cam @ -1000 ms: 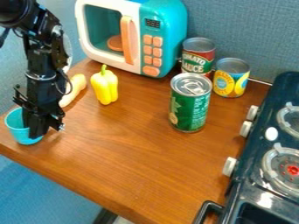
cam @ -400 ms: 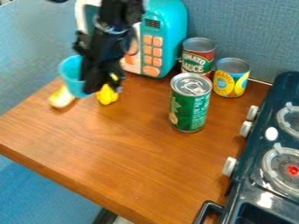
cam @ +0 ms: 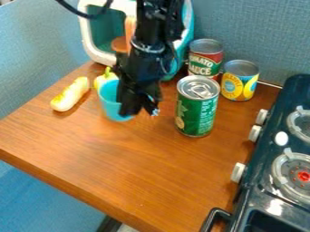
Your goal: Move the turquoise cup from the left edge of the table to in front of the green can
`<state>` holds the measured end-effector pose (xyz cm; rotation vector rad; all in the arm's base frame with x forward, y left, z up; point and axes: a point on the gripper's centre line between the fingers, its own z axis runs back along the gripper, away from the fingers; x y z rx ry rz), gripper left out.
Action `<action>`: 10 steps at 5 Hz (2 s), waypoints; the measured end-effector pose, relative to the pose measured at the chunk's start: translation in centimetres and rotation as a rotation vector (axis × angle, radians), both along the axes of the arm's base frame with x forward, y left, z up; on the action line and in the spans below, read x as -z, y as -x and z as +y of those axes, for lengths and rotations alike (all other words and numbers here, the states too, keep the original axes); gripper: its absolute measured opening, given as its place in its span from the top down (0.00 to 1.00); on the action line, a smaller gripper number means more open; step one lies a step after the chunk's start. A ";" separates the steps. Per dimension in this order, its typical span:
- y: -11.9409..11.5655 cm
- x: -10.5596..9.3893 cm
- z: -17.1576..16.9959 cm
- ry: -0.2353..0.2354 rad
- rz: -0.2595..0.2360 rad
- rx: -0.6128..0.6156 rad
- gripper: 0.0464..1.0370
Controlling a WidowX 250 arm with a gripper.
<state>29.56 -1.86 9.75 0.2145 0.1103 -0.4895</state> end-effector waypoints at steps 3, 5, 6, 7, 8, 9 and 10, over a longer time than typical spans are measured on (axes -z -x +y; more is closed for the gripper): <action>1.8 4.4 -4.1 0.154 0.107 0.112 0.95; 0.8 6.5 -4.7 0.108 0.024 0.156 0.95; 1.0 6.5 -4.9 0.123 0.013 0.149 0.91; 1.8 4.1 -4.4 0.170 -0.034 0.125 0.71; 2.1 -0.4 -2.0 0.195 -0.122 0.040 0.41; 2.5 -3.0 -0.7 0.183 -0.196 -0.012 0.11; 3.1 -3.6 2.8 0.077 -0.164 -0.116 0.03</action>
